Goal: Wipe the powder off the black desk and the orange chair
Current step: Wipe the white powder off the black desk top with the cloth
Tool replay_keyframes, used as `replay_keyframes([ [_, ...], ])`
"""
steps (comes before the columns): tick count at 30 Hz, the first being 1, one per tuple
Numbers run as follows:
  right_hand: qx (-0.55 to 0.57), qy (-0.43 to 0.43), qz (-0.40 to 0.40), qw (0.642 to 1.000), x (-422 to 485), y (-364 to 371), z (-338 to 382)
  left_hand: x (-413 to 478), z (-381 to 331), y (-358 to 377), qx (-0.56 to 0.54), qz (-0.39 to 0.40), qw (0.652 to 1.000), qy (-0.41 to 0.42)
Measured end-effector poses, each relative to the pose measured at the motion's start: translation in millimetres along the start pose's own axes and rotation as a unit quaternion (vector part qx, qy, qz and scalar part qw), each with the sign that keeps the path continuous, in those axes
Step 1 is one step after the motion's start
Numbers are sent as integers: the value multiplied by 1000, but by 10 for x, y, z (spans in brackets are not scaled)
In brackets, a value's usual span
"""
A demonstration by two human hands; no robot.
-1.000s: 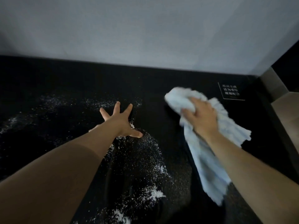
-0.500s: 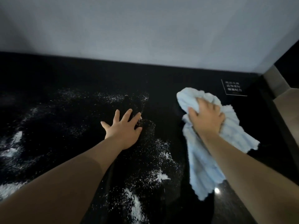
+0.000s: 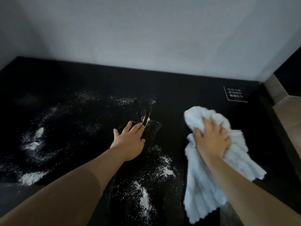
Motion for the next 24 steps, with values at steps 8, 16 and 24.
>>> replay_keyframes([
  [8, 5, -186, 40, 982, -59, 72, -28, -39, 28, -3, 19, 3, 1000, 20],
  [16, 88, -235, 81, 965, -685, 1, 470, -80, 49, 54, 16, -19, 999, 25],
  [24, 19, -50, 100, 993, 362, 1, 513, -203, 155, 103, -49, -7, 998, 41],
])
Point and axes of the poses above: each hand's wrist, its own x-axis towards the middle knuckle, its own y-axis out of the palm, z = x × y, the point moved 2 cm from there along x, towards the middle knuckle, and after that the axes turned 11 degrees about -z, right-handed, at the moved point
